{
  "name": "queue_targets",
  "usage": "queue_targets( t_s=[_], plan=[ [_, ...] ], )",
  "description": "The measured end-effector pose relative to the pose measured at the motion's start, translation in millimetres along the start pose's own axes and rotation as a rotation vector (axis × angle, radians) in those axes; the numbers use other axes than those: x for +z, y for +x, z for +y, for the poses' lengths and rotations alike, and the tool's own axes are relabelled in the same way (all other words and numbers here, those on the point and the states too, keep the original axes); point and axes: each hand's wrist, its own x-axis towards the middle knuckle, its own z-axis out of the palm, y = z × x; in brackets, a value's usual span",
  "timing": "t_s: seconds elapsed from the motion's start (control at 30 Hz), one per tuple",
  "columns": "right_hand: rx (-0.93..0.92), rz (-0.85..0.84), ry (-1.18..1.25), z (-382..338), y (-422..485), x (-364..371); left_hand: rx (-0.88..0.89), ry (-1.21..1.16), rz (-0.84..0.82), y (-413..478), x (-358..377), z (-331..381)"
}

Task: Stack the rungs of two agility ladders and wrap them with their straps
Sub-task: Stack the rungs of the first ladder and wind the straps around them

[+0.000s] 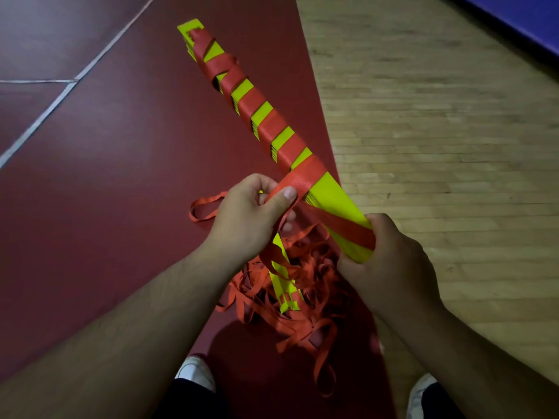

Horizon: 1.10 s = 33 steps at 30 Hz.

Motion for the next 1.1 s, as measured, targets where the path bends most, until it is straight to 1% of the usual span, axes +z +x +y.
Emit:
queue_targets(
  t_s=[0.1,0.17,0.23,0.33,0.37,0.47,0.6,0.67,0.73,0.83,0.9,0.93,1.03,1.1],
  plan=[
    [0.01,0.0,0.003,-0.3,-0.6,0.3,0.08,0.143,0.057,-0.1,-1.1,1.1],
    [0.016,0.002,0.002,-0.5,-1.1,0.4,0.102,0.178,0.083,-0.3,-2.5,1.5],
    [0.022,0.0,0.001,-0.4,-0.7,0.3,0.13,0.193,0.07,-0.6,-4.3,2.1],
    [0.025,0.006,-0.002,0.8,0.0,-0.5,0.235,0.386,0.053,0.0,-7.8,4.1],
    [0.021,0.01,-0.003,1.1,0.0,-0.4,0.24,0.411,0.05,0.6,-8.3,3.9],
    [0.018,0.007,-0.004,2.0,-0.1,-0.5,0.173,0.332,0.015,1.4,-7.8,2.4],
    [0.017,0.01,-0.002,2.7,-0.1,-0.1,0.177,0.454,-0.009,2.6,-7.9,2.1],
    [0.013,0.018,0.002,3.0,0.1,0.4,0.145,0.44,-0.073,1.6,-6.8,0.4],
    [0.007,0.023,0.002,3.3,0.4,0.6,0.086,0.354,-0.131,-0.5,-5.3,1.2],
    [0.0,0.032,0.009,2.9,0.7,1.2,-0.028,0.071,-0.18,-2.4,-3.3,3.2],
    [-0.006,0.037,0.016,2.9,0.9,1.6,-0.081,-0.037,-0.202,-3.6,-2.8,5.7],
    [-0.006,0.037,0.014,3.4,1.2,1.7,-0.081,-0.049,-0.196,-3.6,-3.1,5.5],
    [-0.007,0.031,0.007,5.2,2.4,2.5,0.007,0.046,-0.1,0.3,-7.2,-0.1],
    [-0.008,0.03,0.01,6.4,2.5,3.2,0.038,0.054,-0.063,1.7,-9.0,-1.8]
  ],
)
